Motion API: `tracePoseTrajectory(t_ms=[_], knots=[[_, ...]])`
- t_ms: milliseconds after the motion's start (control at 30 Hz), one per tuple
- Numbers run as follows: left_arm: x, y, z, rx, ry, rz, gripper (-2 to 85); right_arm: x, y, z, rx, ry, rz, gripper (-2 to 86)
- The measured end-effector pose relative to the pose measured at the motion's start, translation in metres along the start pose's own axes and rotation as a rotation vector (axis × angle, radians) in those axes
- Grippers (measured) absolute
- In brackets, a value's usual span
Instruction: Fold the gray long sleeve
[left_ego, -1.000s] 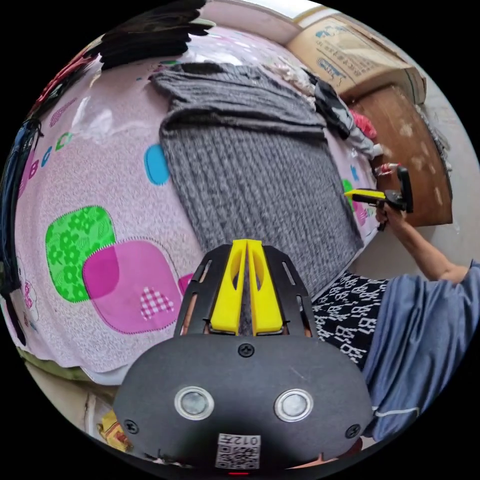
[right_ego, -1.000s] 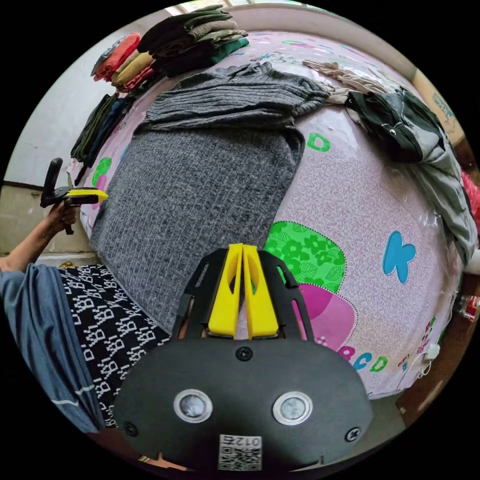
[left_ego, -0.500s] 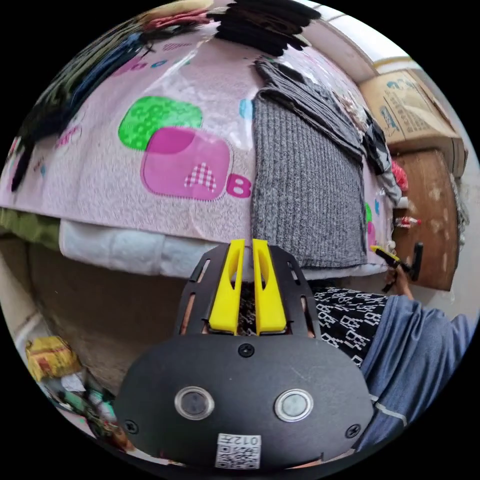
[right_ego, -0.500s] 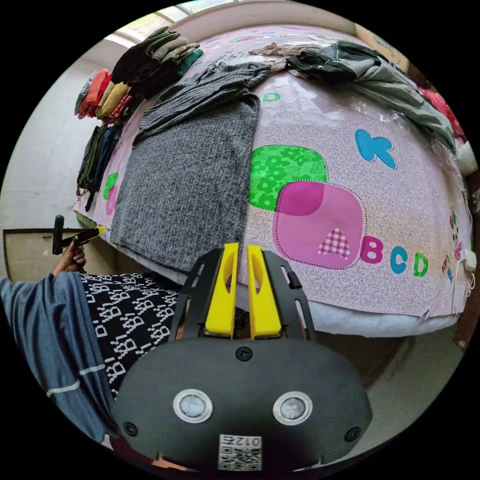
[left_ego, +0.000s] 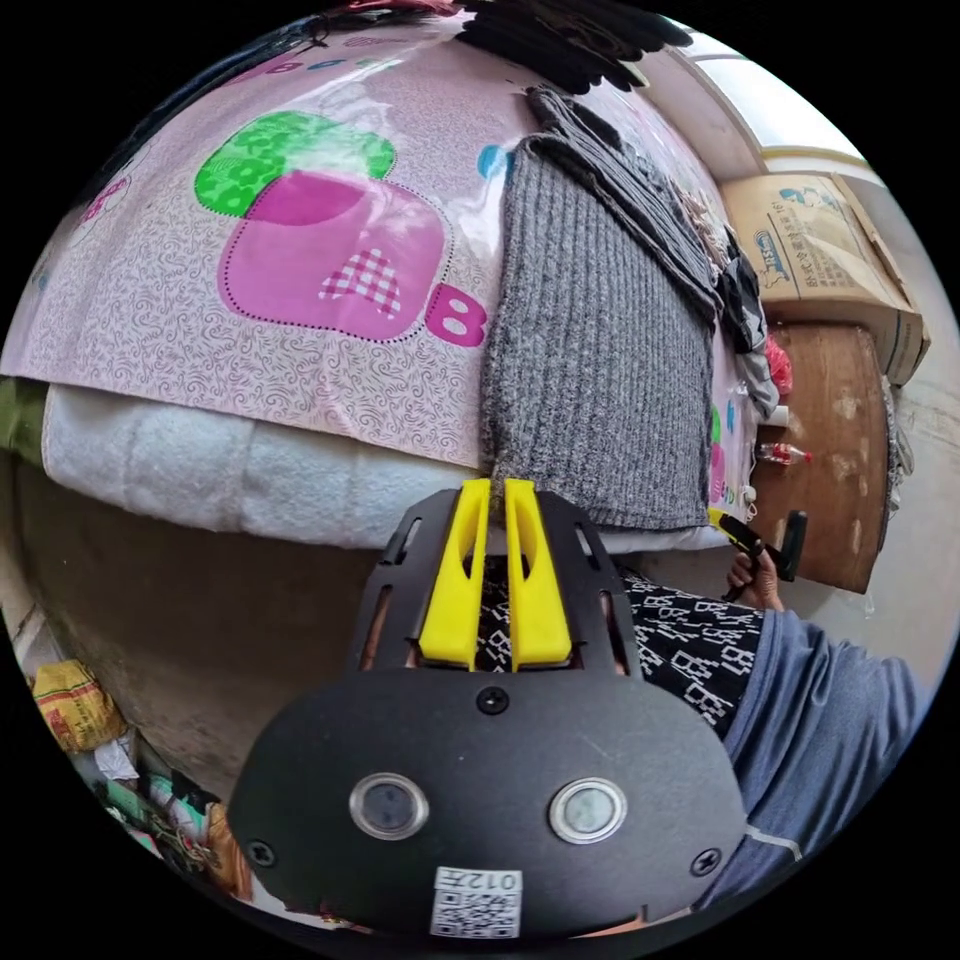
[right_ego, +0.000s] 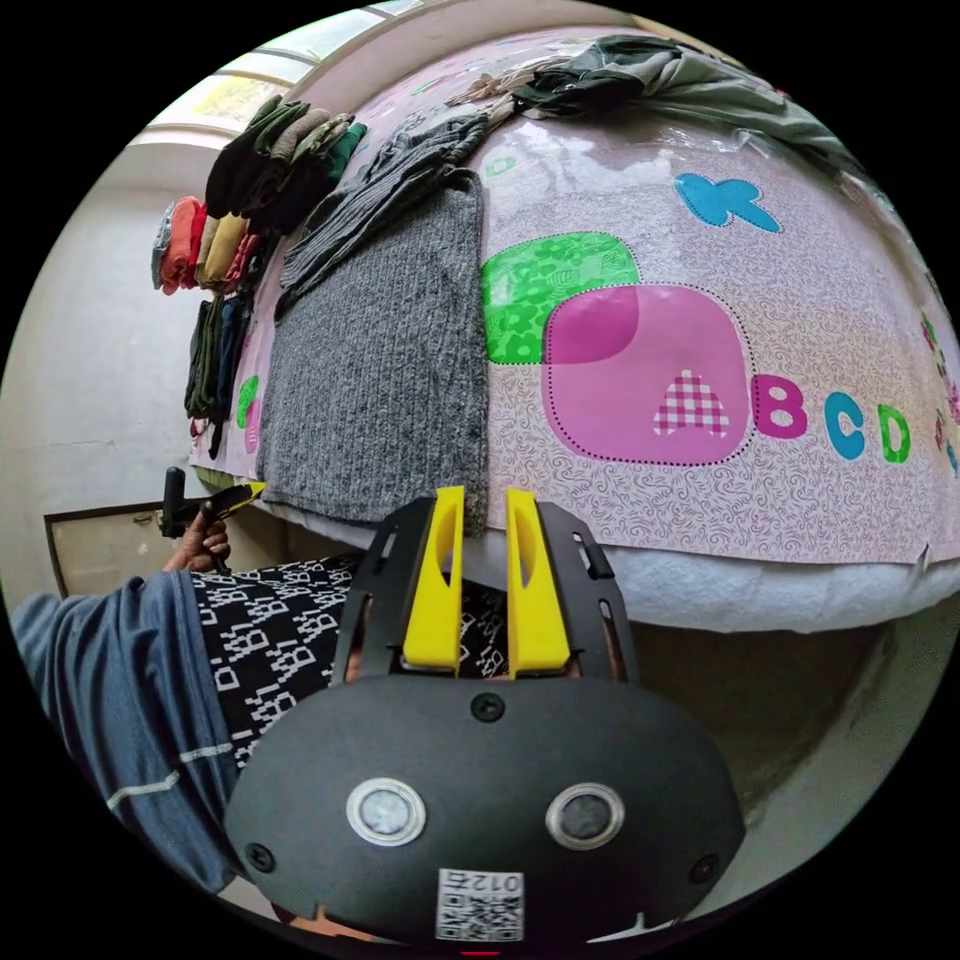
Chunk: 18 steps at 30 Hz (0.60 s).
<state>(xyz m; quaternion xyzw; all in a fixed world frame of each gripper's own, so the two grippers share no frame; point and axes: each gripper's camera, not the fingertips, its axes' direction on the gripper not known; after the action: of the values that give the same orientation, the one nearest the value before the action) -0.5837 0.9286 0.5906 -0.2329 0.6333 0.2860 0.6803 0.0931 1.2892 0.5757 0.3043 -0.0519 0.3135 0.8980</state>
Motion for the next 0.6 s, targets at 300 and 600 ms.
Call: tracePoseTrajectory(t_ms=[300, 600], knots=[[-0.010, -0.010, -0.018, -0.026, 0.007, 0.023, 0.0, 0.027, -0.016, 0.002, -0.077, 0.042, -0.044, 2.5], [-0.011, -0.011, -0.094, -0.021, 0.162, 0.108, -0.1, 0.083, -0.025, -0.054, -0.087, -0.315, 0.007, 1.2]])
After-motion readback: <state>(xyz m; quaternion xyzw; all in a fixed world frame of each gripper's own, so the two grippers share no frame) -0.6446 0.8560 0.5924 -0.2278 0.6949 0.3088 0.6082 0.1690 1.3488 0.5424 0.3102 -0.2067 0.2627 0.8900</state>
